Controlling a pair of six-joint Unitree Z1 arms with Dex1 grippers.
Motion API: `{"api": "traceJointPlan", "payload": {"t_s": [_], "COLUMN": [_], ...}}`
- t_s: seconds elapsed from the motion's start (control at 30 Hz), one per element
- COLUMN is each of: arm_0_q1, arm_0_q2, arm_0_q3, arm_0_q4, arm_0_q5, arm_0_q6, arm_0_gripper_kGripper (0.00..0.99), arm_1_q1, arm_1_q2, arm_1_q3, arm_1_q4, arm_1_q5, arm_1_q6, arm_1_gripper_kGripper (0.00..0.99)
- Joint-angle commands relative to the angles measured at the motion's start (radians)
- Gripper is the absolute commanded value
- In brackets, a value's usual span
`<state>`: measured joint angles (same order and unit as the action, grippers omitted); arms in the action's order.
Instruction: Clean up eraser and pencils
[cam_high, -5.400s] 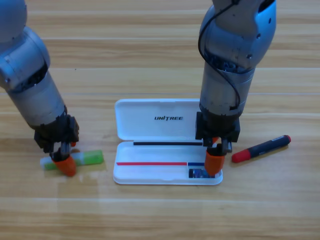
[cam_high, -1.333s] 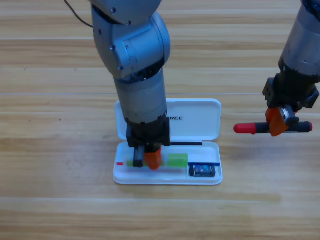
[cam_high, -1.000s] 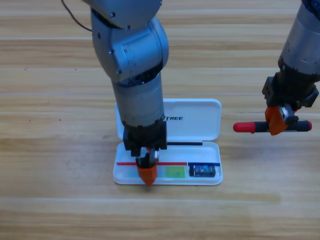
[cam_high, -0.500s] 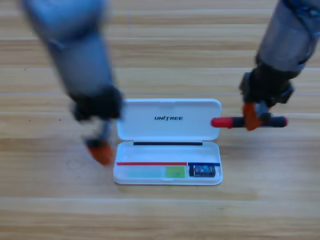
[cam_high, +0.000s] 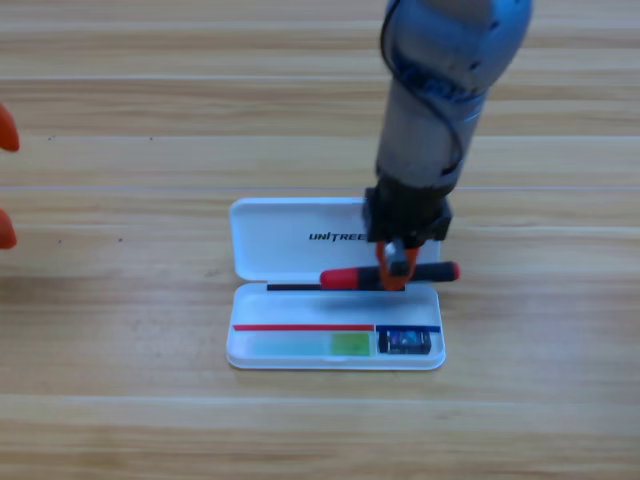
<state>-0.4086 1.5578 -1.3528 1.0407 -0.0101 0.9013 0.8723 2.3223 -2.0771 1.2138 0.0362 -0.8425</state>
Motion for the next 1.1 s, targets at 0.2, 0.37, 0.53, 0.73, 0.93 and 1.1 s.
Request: {"api": "traceJointPlan", "payload": {"t_s": [0.2, 0.37, 0.53, 0.73, 0.93, 1.1], "arm_0_q1": [0.025, 0.024, 0.024, 0.024, 0.024, 0.024], "arm_0_q2": [-0.010, -0.008, -0.004, -0.001, 0.005, 0.008], "arm_0_q3": [0.081, 0.104, 0.107, 0.118, 0.133, 0.126], "arm_0_q4": [-0.037, -0.056, -0.060, -0.071, -0.080, -0.085], "arm_0_q5": [-0.024, -0.022, -0.022, -0.022, -0.022, -0.022], "arm_0_q6": [-0.001, -0.001, -0.007, -0.012, -0.021, -0.024], "arm_0_gripper_kGripper": [0.990, 0.990, 0.990, 0.990, 0.990, 0.990], "arm_1_q1": [0.045, 0.045, 0.048, 0.051, 0.059, 0.060], "arm_1_q2": [0.134, 0.135, 0.134, 0.115, 0.026, -0.136], "arm_1_q3": [-0.072, -0.083, -0.084, -0.086, -0.084, -0.040], "arm_1_q4": [0.018, 0.018, 0.018, 0.018, 0.046, 0.070], "arm_1_q5": [-0.024, -0.022, -0.022, -0.019, 0.057, 0.146], "arm_1_q6": [0.017, 0.019, 0.028, 0.039, 0.048, 0.063], "arm_1_gripper_kGripper": [0.000, 0.000, 0.186, 0.833, 0.884, 0.891]}}
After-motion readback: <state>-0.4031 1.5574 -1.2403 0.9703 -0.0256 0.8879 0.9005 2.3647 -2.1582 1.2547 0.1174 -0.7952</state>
